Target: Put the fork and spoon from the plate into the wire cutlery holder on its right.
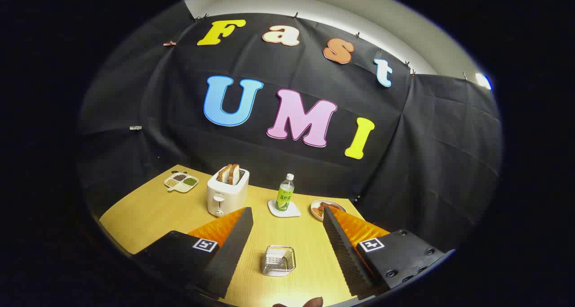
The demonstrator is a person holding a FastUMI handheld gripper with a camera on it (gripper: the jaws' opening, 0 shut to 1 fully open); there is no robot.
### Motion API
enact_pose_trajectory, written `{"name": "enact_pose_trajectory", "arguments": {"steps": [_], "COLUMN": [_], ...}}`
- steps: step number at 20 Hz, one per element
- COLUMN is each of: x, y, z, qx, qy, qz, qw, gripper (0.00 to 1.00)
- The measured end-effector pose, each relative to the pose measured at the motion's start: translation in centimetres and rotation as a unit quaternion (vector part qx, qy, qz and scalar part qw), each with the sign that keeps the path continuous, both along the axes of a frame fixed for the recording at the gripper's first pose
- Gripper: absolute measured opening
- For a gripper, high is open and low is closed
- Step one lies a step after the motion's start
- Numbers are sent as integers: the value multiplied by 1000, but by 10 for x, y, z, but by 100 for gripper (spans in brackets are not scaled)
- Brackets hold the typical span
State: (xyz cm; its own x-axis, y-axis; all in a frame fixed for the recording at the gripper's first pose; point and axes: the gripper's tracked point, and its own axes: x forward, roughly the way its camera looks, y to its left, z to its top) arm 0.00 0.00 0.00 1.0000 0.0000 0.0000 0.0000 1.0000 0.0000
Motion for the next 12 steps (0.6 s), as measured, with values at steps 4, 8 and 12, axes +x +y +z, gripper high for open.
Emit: {"name": "enact_pose_trajectory", "arguments": {"steps": [4,8,12], "x": [1,0,1], "y": [0,0,1], "z": [-1,0,-1], "qx": [1,0,0], "qy": [1,1,3], "qz": [-1,0,3], "qw": [1000,1000,1000], "gripper": [98,98,98]}}
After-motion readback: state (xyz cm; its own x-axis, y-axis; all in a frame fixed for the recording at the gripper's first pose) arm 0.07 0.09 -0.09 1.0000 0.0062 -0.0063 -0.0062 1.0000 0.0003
